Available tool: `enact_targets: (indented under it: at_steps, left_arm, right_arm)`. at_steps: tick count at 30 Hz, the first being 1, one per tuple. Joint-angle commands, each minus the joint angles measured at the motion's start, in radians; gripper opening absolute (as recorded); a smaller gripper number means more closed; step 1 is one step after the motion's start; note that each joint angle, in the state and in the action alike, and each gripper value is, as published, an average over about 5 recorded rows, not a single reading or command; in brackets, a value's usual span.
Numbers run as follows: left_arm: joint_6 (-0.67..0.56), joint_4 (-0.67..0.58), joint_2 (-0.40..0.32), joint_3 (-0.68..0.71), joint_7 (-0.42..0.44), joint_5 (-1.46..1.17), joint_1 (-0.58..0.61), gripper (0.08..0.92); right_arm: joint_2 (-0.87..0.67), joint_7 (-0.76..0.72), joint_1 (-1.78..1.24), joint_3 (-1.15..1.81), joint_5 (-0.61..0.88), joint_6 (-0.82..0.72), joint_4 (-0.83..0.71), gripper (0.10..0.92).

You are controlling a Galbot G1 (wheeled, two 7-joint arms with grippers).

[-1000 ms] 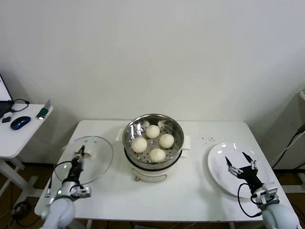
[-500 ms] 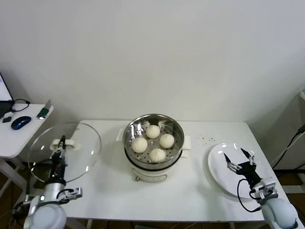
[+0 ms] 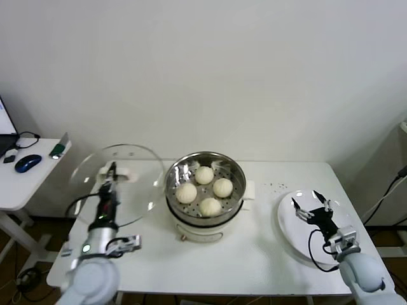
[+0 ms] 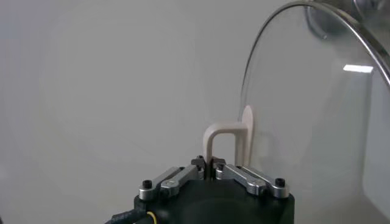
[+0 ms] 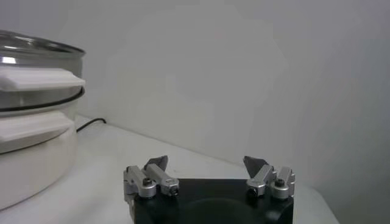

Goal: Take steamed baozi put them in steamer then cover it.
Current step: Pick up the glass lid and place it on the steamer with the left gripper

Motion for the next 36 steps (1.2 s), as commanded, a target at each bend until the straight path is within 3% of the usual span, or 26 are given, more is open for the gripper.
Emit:
enact_targets:
  at_steps: [1,6,12,16,28,36]
  left_arm:
    - [0.097,0.094,-0.165,0.405,0.173,0.078,-0.415,0.142]
    - [0.097,0.195,-0.257,0.486,0.178,0.097,-0.484,0.142]
    - [0.097,0.293,-0.375,0.507,0.181,0.141,-0.476,0.142]
    - [0.097,0.344,-0.418,0.51,0.189,0.15,-0.479,0.142]
    - [0.097,0.406,-0.447,0.471,0.277,0.2,-0.455,0.142]
    - [0.097,0.406,-0.446,0.435,0.282,0.206,-0.441,0.142]
  right_arm:
    - [0.013,0.011,0.047,-0.022,-0.028,-0.003,-0.026,0.823]
    - [0.02,0.022,0.044,-0.005,-0.046,0.007,-0.041,0.823]
    - [0.023,0.023,0.034,0.017,-0.05,0.014,-0.049,0.823]
    - [0.027,0.021,0.036,0.017,-0.054,0.016,-0.054,0.823]
    - [0.036,0.016,0.038,0.019,-0.075,0.028,-0.073,0.823]
    - [0.038,0.014,0.043,0.016,-0.082,0.032,-0.079,0.823]
